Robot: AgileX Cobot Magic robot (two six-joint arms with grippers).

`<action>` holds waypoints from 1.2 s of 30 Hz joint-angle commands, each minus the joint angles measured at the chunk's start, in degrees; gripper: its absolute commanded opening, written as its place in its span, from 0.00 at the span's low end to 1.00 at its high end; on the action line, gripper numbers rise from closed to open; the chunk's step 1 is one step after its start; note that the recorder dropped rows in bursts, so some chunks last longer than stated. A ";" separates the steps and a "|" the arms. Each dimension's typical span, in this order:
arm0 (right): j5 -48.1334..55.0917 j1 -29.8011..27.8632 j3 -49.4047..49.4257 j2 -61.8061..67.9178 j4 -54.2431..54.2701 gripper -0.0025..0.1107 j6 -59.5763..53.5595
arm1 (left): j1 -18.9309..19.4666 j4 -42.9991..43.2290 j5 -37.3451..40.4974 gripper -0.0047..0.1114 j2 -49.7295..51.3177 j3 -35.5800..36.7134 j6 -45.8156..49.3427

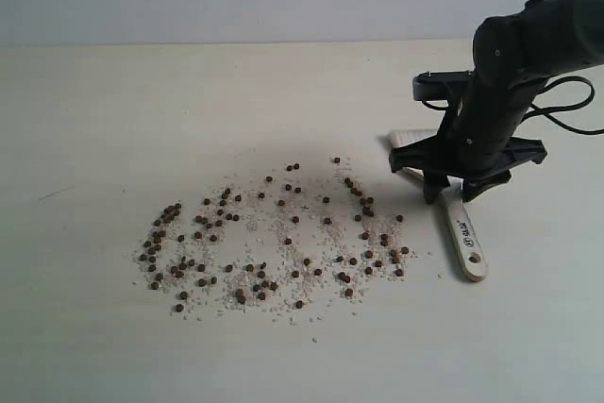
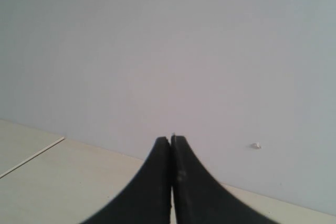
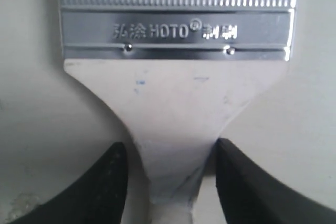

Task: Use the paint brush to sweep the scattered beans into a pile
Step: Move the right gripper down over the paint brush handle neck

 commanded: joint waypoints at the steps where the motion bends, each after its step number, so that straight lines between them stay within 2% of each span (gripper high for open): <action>1: -0.51 0.05 -0.47 0.05 -1.65 0.43 0.40 | -0.43 -0.35 0.20 0.04 -0.32 0.12 0.17; 4: -0.51 0.05 -0.47 0.16 -1.65 0.36 1.05 | -0.43 -0.35 0.20 0.04 -0.32 0.12 0.17; 10: -0.15 0.05 -0.47 2.09 -1.65 0.16 1.04 | -0.43 -0.35 0.20 0.04 -0.32 0.12 0.17; 13: -0.04 0.05 -0.47 3.60 -1.65 0.02 0.56 | -0.43 -0.35 0.20 0.04 -0.32 0.12 0.17; 24: -1.28 0.05 -0.47 4.57 -1.65 0.05 -0.54 | -0.43 -0.35 0.20 0.04 -0.32 0.12 0.17; 31: 0.80 0.05 -0.47 4.35 -1.90 0.39 -0.54 | -0.43 -0.35 0.20 0.04 -0.32 0.12 0.17; 33: 1.13 0.05 -0.47 4.35 -1.90 0.43 -0.54 | -0.43 -0.35 0.20 0.04 -0.32 0.12 0.17; 36: 1.00 0.05 -0.47 4.35 -1.90 0.43 -0.54 | -0.43 -0.35 0.20 0.04 -0.32 0.12 0.17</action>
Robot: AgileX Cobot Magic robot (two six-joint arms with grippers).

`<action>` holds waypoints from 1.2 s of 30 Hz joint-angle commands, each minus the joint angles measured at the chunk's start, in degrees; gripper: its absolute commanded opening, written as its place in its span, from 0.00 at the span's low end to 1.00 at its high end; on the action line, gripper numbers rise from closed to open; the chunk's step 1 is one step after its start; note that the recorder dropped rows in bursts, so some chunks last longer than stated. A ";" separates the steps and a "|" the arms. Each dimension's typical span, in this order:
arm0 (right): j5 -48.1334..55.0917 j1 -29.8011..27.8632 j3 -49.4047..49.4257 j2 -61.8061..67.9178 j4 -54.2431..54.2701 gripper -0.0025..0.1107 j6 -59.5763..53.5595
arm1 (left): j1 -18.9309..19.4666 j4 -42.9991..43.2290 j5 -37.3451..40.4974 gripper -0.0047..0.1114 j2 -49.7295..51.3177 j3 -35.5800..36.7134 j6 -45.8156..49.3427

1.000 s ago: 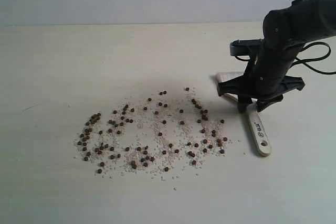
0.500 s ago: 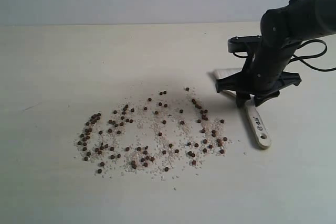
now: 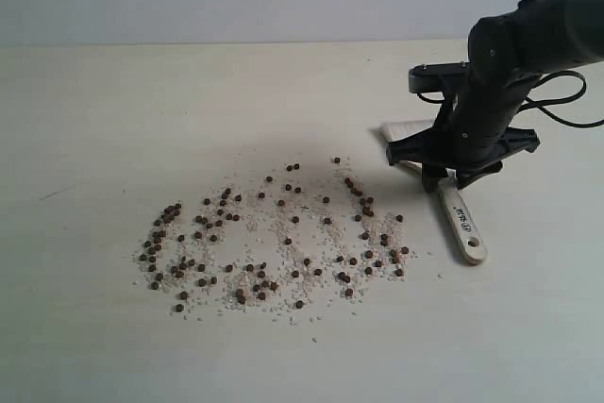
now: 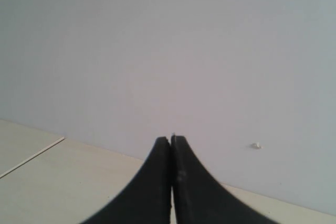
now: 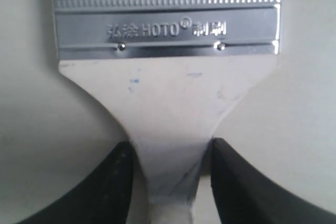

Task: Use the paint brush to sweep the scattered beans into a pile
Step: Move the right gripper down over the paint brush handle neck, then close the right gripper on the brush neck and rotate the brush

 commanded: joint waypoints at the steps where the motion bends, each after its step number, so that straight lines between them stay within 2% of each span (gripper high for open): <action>1: 2.51 0.05 1.00 2.35 0.11 0.43 -0.35 | -0.43 -0.35 0.20 0.04 -0.32 0.12 0.17; 6: 1.95 0.05 1.78 1.99 -0.04 0.43 0.06 | -0.43 -0.35 0.20 0.04 -0.32 0.12 0.17; 10: -8.17 0.05 8.00 -0.81 -0.08 0.43 0.06 | -0.43 -0.35 0.20 0.04 -0.32 0.12 0.17; 18: -1.08 0.05 7.86 -2.88 0.06 0.43 -0.50 | -0.43 -0.35 0.20 0.04 -0.32 0.12 0.17; 36: -5.71 0.05 7.86 -3.02 0.16 0.43 -0.50 | -0.43 -0.35 0.20 0.04 -0.32 0.12 0.17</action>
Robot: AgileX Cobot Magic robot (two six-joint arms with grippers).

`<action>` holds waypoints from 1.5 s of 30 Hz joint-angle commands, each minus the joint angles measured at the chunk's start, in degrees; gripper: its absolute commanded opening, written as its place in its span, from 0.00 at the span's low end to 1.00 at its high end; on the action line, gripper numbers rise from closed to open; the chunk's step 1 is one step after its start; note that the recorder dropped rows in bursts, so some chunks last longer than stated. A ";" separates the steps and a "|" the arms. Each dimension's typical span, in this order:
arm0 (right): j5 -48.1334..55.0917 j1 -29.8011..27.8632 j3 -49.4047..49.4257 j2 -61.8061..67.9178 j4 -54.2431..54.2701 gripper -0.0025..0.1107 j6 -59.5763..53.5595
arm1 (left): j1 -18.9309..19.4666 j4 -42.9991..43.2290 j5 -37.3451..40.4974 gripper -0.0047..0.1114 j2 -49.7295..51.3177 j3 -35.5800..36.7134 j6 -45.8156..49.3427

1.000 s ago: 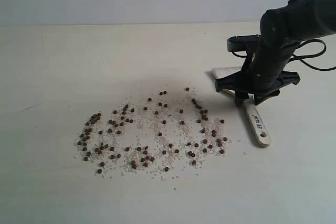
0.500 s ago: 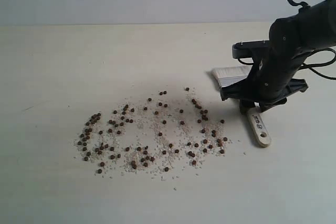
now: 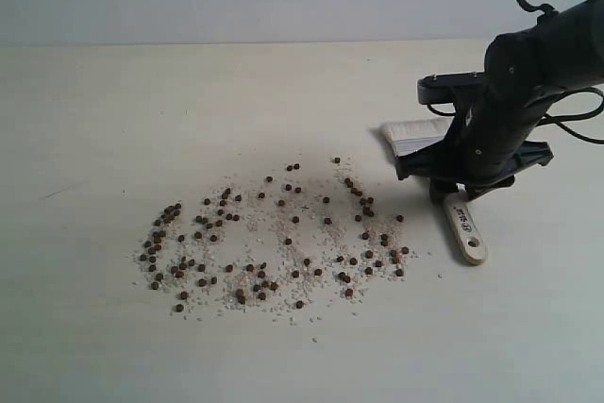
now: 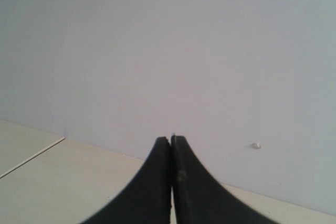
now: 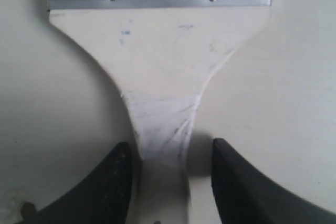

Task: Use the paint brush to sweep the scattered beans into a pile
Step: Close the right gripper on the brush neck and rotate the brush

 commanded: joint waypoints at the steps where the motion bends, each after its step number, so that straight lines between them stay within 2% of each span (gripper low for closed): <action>1: -0.28 0.05 0.96 1.14 0.30 0.43 -0.13 | -0.43 -0.35 0.20 0.04 -0.32 0.12 0.17; 10: 1.92 0.05 0.96 1.14 0.76 0.40 -0.99 | -0.43 -0.35 0.20 0.04 -0.32 0.12 0.17; 13: 2.21 0.05 0.96 1.65 1.06 0.30 -2.53 | -0.43 -0.35 0.20 0.04 -0.32 0.12 0.17; 19: 8.49 0.05 -2.05 4.92 3.14 0.02 -6.99 | -0.43 -0.35 0.20 0.04 -0.32 0.12 0.17; 27: 12.42 0.05 -4.76 3.75 3.03 0.02 -7.73 | -0.43 -0.35 0.20 0.04 -0.32 0.12 0.17; 45: 21.40 0.05 -4.74 -13.35 1.87 0.02 -9.90 | -0.43 -0.35 0.20 0.04 -0.32 0.12 0.17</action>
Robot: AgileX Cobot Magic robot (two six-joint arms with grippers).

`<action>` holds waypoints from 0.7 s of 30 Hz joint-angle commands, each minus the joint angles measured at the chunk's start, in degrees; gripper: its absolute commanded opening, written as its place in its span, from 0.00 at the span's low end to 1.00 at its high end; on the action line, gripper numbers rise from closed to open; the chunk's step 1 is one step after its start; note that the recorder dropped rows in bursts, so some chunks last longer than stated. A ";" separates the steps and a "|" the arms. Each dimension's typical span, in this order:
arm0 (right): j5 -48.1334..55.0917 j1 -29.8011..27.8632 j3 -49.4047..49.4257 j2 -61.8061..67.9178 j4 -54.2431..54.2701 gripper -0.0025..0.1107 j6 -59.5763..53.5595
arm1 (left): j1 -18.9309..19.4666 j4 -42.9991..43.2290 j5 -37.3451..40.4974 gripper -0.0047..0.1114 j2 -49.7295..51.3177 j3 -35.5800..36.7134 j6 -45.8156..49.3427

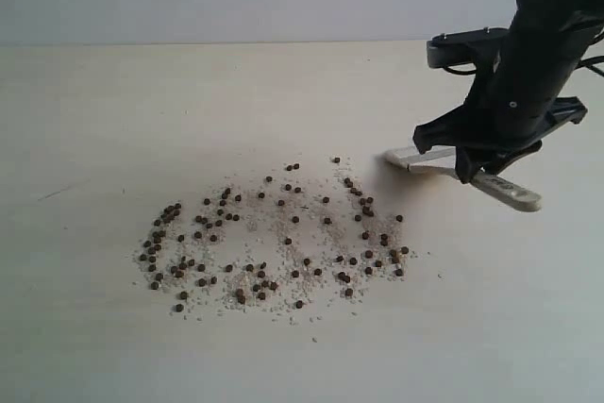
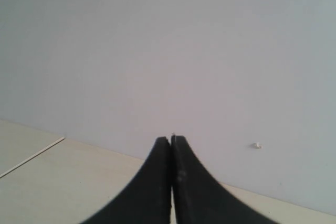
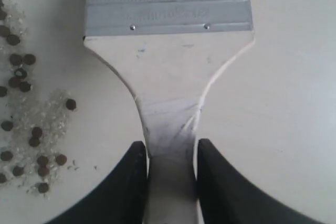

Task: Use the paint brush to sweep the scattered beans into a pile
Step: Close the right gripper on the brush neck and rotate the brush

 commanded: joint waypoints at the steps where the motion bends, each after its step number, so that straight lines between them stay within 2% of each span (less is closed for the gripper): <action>1: 2.41 0.05 0.13 -3.97 -0.73 0.02 -0.93 | -0.43 -0.35 0.20 0.04 -0.32 0.12 0.17; 15: 0.96 0.05 4.94 -4.38 -0.41 0.02 -2.03 | -0.43 -0.35 0.20 0.04 -0.32 0.12 0.17; 21: -5.28 0.05 8.28 -2.63 0.98 0.02 -2.03 | -0.43 -0.35 0.20 0.04 -0.32 0.12 0.17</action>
